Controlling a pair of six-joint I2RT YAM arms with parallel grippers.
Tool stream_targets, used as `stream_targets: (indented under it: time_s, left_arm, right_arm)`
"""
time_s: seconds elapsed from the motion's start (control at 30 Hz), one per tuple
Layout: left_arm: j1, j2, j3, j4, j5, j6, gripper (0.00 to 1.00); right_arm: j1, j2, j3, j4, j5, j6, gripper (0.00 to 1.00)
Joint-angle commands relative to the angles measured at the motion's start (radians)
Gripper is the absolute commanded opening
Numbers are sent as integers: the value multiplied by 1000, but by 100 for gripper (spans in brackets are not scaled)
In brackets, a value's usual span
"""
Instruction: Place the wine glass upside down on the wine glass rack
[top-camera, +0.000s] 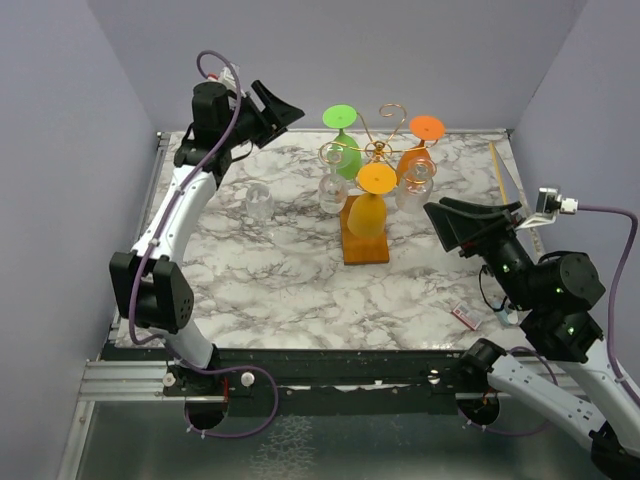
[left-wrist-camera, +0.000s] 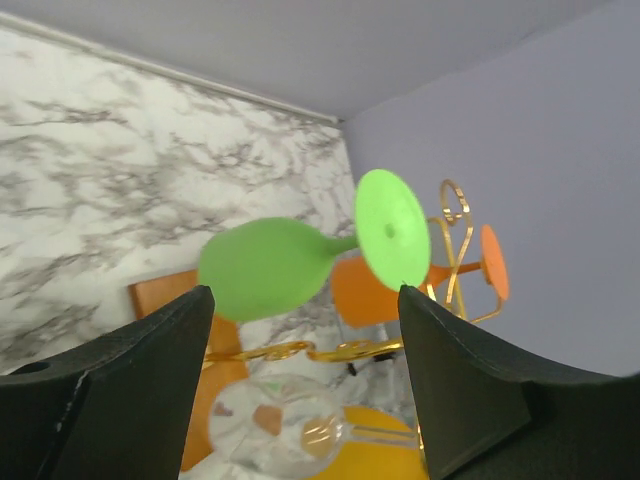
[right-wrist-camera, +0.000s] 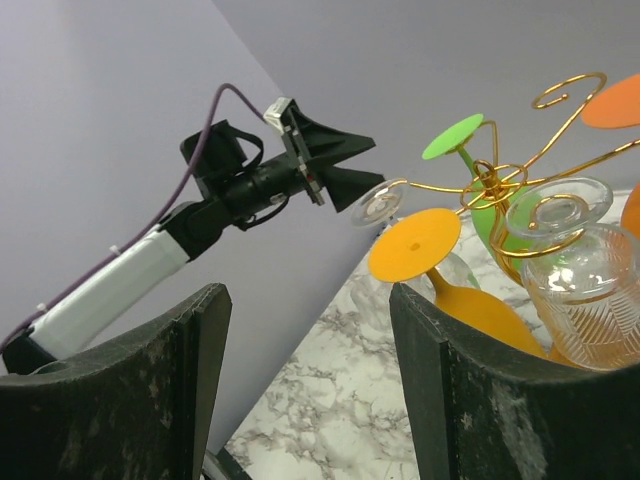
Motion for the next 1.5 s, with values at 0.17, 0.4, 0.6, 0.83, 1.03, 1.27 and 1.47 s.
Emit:
stream_targets:
  time_s: [0.17,0.4,0.6,0.83,1.03,1.27,1.47]
  left_arm:
    - [32,-230,-203,-340,-285,440,77]
    - [28,-219,-209,-460,-286,556,57]
    - [1,-195,-236,-491,-314,584,59]
    - [-41,-123,-220,-491,-331,589,40]
    - [-68,-86,-202,-498,-434,604,34]
    - [-116,-49,-180,-537,-560,638,26]
    - [-148,-27,-163,-571,-598,668,13]
  right_arm:
    - [4,6,40,-114,48,17,70]
    - [5,7,30,-118,57,24,70]
    - [5,1,18,-121,64,26,70]
    - [5,-9,25,-130,65,-2,70]
    - [5,-60,8,-98,94,-31,70]
    - [5,-59,9,-106,106,-39,70]
    - [5,-39,14,-117,95,-29,70]
